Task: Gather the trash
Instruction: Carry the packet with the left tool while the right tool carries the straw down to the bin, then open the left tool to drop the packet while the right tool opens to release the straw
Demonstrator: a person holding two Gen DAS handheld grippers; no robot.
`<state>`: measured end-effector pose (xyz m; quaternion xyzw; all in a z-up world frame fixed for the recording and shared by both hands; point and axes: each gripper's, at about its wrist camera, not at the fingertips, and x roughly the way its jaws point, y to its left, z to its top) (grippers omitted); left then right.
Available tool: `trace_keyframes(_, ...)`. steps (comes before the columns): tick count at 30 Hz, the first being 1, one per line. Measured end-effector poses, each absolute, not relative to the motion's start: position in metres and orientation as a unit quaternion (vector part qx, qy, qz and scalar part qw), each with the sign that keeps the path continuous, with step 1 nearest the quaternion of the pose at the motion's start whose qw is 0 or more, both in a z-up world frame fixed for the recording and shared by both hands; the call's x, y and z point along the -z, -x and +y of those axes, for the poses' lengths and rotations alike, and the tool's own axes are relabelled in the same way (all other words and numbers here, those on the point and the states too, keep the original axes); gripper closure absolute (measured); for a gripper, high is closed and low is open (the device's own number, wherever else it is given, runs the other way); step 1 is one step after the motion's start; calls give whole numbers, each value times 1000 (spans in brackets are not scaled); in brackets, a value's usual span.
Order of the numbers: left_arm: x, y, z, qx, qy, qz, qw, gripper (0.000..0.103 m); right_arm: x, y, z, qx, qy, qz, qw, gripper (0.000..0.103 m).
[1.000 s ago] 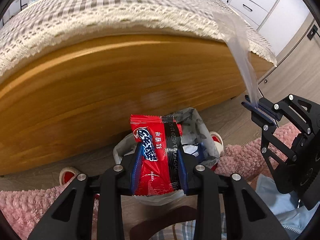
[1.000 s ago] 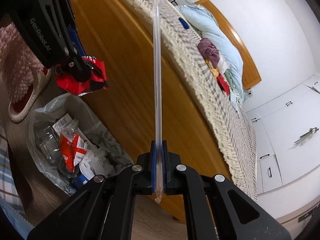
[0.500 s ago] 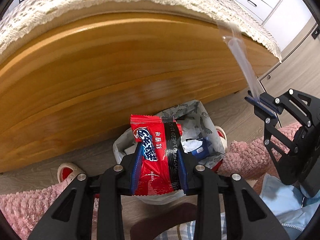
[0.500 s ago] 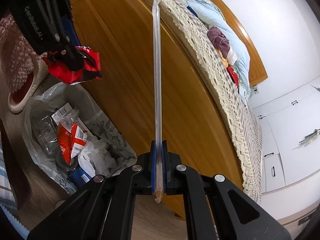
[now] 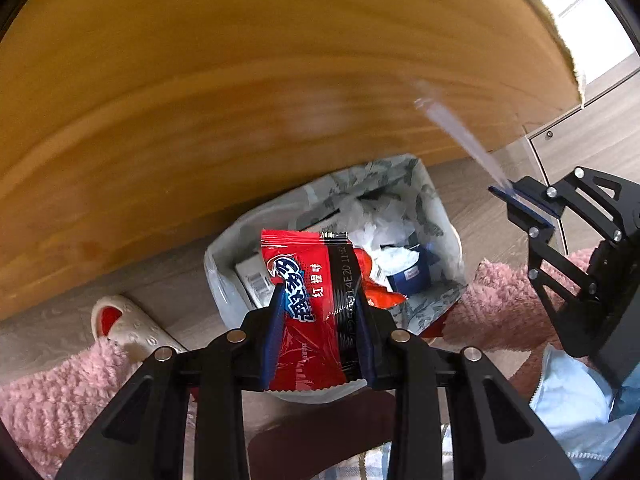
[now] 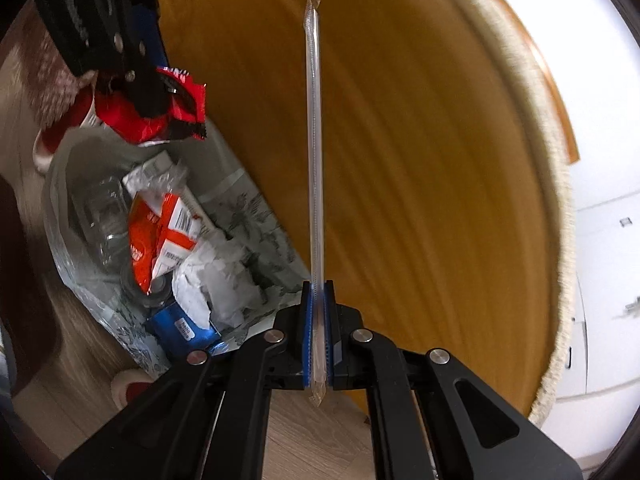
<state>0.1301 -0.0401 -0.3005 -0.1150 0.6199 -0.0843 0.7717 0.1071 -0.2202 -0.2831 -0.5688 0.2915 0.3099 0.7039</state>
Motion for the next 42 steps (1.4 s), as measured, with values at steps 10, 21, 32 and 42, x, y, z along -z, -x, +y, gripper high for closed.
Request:
trace_keyframes(10,342,-135,-47,78,115,654,744,74,335,-117,-217,-339,643,292,622,98)
trace_keyframes(21,362,-142,-48,73,104,673,728,74,372,-127,-211,-356,700,270,557,98)
trace_keyframes(32,379,-150,-50,69,101,691,712,74,391,-135,-205,-363,717,256,537,98)
trace_keyframes(42,389,-152,-47,64,118,711,691,41,396,-136,-182,-362,720,256,533,98)
